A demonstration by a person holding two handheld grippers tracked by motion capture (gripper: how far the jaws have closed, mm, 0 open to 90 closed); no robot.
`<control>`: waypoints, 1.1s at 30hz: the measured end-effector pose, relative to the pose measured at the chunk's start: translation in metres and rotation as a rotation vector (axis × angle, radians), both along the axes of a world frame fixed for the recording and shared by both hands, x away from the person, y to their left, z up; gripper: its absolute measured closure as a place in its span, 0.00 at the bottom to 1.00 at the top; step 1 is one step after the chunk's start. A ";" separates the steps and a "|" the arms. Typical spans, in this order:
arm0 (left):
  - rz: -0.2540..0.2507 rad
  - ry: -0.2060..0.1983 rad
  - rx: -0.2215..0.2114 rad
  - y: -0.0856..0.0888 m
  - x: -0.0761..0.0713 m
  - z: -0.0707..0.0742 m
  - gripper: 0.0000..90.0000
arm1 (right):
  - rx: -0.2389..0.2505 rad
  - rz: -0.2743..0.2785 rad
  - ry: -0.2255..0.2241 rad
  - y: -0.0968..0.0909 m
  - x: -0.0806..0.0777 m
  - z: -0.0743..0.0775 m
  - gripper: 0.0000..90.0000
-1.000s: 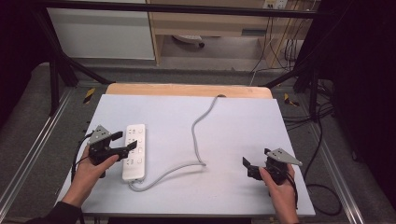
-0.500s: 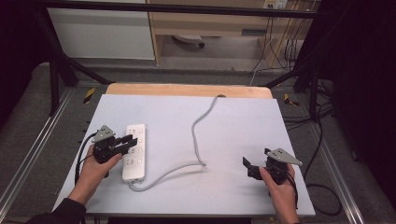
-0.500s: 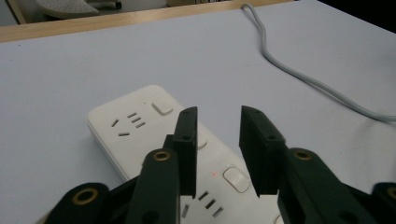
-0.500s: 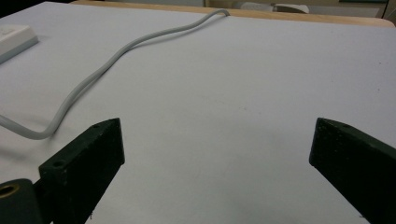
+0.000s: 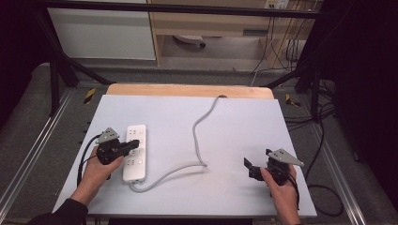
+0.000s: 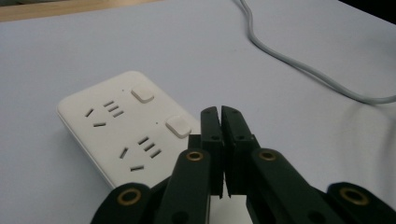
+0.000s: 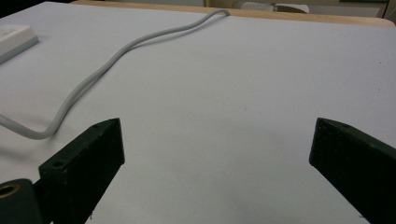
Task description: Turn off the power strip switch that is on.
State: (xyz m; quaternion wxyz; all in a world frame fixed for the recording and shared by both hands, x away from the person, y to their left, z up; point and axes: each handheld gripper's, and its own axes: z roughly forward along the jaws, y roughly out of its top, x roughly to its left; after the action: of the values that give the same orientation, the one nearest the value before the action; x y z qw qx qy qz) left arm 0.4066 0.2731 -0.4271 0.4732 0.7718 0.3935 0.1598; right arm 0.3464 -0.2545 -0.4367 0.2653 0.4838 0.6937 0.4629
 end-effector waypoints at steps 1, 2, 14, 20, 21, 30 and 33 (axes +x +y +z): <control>-0.003 0.002 0.008 0.000 0.000 0.000 1.00 | 0.001 0.000 0.001 0.000 0.000 0.000 0.04; -0.002 0.004 0.009 -0.001 0.000 -0.001 1.00 | 0.000 0.000 0.000 0.000 0.000 0.000 0.04; -0.018 0.032 0.039 -0.006 0.003 -0.007 1.00 | 0.002 0.002 0.001 0.000 0.000 0.000 0.04; -0.022 0.035 0.055 -0.007 0.003 -0.008 1.00 | 0.002 0.003 0.002 0.000 0.000 0.000 0.04; -0.023 0.035 0.060 -0.007 0.003 -0.009 1.00 | 0.002 0.002 0.001 0.000 0.000 0.000 0.04; -0.027 0.041 0.075 -0.008 0.003 -0.011 1.00 | 0.002 0.002 0.002 0.000 0.000 0.000 0.04; -0.027 0.041 0.074 -0.008 0.002 -0.011 1.00 | 0.002 0.002 0.002 0.000 0.000 0.001 0.04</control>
State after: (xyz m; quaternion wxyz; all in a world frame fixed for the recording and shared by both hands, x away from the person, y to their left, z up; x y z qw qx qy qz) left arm 0.4090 0.2647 -0.4377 0.4383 0.7972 0.3864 0.1519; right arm 0.3460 -0.2544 -0.4362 0.2637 0.4839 0.6938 0.4635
